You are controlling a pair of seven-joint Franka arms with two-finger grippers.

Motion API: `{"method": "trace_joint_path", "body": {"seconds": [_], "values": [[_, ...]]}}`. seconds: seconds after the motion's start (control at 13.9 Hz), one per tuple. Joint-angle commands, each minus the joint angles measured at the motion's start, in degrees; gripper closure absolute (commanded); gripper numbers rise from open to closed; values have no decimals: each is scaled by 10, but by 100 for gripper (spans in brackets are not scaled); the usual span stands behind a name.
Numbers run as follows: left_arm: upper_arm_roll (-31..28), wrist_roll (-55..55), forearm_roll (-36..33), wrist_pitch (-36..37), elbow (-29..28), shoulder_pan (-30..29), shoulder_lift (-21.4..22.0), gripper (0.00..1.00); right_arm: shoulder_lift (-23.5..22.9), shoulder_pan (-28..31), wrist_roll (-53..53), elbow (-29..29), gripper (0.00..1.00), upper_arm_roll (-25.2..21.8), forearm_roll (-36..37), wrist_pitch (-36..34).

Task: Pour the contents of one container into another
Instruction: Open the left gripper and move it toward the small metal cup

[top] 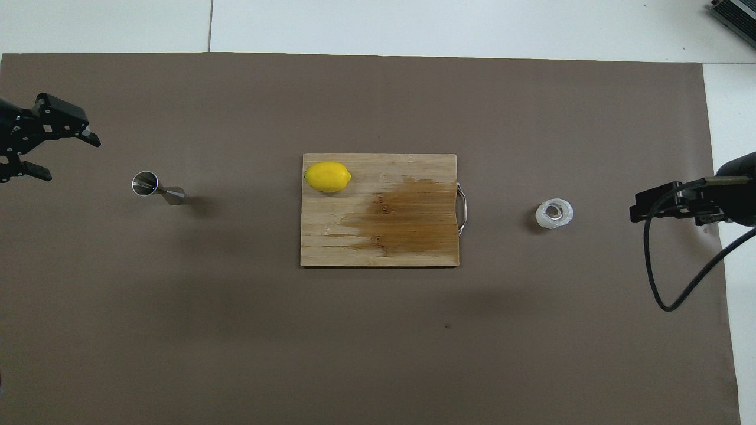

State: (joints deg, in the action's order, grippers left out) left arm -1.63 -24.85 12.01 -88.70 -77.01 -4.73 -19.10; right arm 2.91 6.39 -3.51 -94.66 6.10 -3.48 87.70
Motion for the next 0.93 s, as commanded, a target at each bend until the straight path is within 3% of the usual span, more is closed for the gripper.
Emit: {"method": "trace_joint_path", "body": {"seconds": [0.0,0.22,0.5,0.86], "values": [[-1,-97,21,36,107,-6,-101,0,4,6,4,-6,0,2,-12,0],[-1,-174,87,8,131,-42,-155,0,4,6,4,-6,0,2,-12,0],[-1,-217,131,-32,128,-63,-190,0,4,6,4,-6,0,2,-12,0],[1,-220,178,-74,88,-91,-193,0,4,6,4,-6,0,2,-12,0]]}}
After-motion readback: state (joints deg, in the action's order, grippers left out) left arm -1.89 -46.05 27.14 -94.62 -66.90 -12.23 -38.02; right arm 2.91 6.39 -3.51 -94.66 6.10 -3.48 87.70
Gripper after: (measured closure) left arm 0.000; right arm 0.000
